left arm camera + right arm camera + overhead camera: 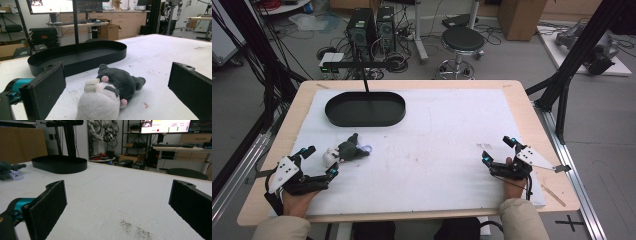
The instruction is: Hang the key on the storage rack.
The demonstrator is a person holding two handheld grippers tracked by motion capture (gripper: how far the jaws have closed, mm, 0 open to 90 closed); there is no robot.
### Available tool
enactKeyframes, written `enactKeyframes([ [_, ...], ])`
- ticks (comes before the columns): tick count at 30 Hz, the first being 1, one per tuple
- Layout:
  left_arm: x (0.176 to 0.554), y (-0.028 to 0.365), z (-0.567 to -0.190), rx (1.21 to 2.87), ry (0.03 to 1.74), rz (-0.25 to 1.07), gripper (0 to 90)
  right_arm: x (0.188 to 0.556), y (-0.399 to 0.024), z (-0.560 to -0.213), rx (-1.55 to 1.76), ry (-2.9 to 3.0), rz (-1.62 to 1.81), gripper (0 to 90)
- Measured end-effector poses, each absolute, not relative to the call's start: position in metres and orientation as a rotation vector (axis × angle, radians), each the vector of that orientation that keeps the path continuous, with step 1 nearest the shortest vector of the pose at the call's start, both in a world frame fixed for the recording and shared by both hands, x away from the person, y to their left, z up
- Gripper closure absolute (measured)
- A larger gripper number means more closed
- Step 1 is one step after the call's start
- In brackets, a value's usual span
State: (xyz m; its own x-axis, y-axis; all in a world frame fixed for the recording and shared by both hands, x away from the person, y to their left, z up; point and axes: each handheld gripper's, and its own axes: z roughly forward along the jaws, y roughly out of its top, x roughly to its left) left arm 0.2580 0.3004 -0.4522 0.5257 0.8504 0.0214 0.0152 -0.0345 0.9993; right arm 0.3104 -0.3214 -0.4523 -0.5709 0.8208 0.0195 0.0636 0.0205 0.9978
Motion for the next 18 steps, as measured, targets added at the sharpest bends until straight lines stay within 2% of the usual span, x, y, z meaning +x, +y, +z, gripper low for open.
enactKeyframes([
  [18, 0.2602, 0.3014, -0.4510, 1.468, 0.811, 0.776, 1.7, 0.3106, -0.3218, -0.4525, 0.912, 1.686, 1.606, 0.7],
])
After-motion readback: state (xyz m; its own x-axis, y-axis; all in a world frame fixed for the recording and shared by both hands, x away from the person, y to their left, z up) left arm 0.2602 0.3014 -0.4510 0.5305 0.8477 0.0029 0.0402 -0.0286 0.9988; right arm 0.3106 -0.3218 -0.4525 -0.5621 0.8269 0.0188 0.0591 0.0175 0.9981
